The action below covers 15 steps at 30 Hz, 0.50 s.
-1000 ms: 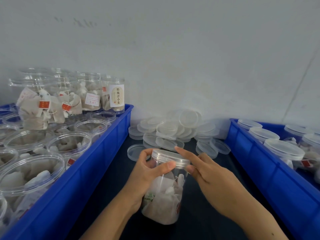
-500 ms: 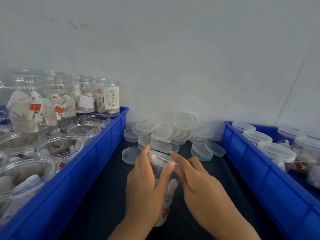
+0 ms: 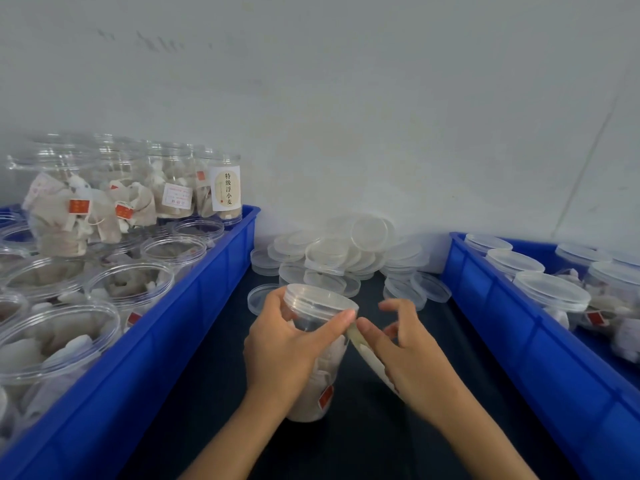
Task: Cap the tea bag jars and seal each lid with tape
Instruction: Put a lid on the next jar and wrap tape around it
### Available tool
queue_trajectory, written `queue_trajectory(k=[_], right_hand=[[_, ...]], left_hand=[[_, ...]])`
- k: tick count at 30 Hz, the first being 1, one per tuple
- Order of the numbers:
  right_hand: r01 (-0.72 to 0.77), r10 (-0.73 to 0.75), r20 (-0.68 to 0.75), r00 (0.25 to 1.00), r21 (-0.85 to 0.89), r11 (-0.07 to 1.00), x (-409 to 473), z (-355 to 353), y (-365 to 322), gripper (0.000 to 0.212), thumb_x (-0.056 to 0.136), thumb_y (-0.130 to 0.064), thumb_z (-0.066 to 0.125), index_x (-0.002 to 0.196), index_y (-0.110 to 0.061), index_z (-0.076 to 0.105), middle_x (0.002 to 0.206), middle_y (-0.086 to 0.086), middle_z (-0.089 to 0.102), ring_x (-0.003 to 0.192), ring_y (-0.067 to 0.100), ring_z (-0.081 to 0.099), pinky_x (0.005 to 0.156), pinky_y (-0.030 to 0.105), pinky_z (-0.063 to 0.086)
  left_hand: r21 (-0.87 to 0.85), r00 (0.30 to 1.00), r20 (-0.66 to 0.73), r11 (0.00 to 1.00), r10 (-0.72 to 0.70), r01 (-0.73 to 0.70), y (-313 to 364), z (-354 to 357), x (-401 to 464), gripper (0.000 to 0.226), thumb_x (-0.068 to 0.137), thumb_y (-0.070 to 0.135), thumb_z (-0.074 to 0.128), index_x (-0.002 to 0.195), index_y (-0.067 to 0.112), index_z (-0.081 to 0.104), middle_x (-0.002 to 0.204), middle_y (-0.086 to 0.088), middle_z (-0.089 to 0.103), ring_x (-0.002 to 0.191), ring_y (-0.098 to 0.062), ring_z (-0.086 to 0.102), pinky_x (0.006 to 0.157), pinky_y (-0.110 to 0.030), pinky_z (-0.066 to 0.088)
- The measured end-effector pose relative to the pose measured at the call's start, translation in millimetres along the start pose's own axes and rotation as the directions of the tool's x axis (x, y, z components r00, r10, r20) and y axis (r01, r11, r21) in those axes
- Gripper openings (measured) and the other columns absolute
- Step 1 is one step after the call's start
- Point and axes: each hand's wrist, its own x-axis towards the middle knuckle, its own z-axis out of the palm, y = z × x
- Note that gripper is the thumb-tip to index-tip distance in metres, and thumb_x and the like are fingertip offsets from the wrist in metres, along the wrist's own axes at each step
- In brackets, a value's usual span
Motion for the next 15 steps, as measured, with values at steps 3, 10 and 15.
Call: queue_trajectory(k=[3,10,15], right_hand=[[-0.084,0.089,0.123,0.988,-0.049,0.995,-1,-5,0,0.043,0.083,-0.069,0.041,0.107,-0.032,0.041,0.064,-0.005,0.065,0.054,-0.001,0.057,0.056,0.020,0.044],[0.101,-0.097,0.029,0.995,-0.214,0.972,-6,-14,-5,0.033,0.091,-0.058,0.038,0.119,-0.044,0.048,0.072,-0.007,0.061,0.064,0.004,0.058,0.068,0.025,0.050],[0.279,-0.380,-0.065,0.923,-0.570,0.773,-8,-21,-5,0.045,0.095,-0.058,0.026,0.139,-0.051,0.027,0.068,-0.013,0.058,0.067,0.001,0.055,0.064,0.018,0.041]], left_hand=[[-0.014,1.000,-0.012,1.000,-0.020,0.020,-1,-3,4,0.084,0.028,0.089,0.065,0.097,0.041,0.056,0.088,0.023,0.066,0.084,0.009,0.062,0.065,-0.012,0.045],[-0.049,0.999,0.030,0.998,-0.028,0.029,-3,-12,9,0.085,0.032,0.080,0.074,0.102,0.033,0.061,0.098,0.012,0.068,0.095,-0.006,0.065,0.078,-0.030,0.055],[-0.158,0.995,0.082,0.985,-0.056,0.068,0,-13,8,0.077,0.033,0.067,0.078,0.097,0.025,0.066,0.091,0.007,0.074,0.085,-0.007,0.070,0.071,-0.023,0.055]])
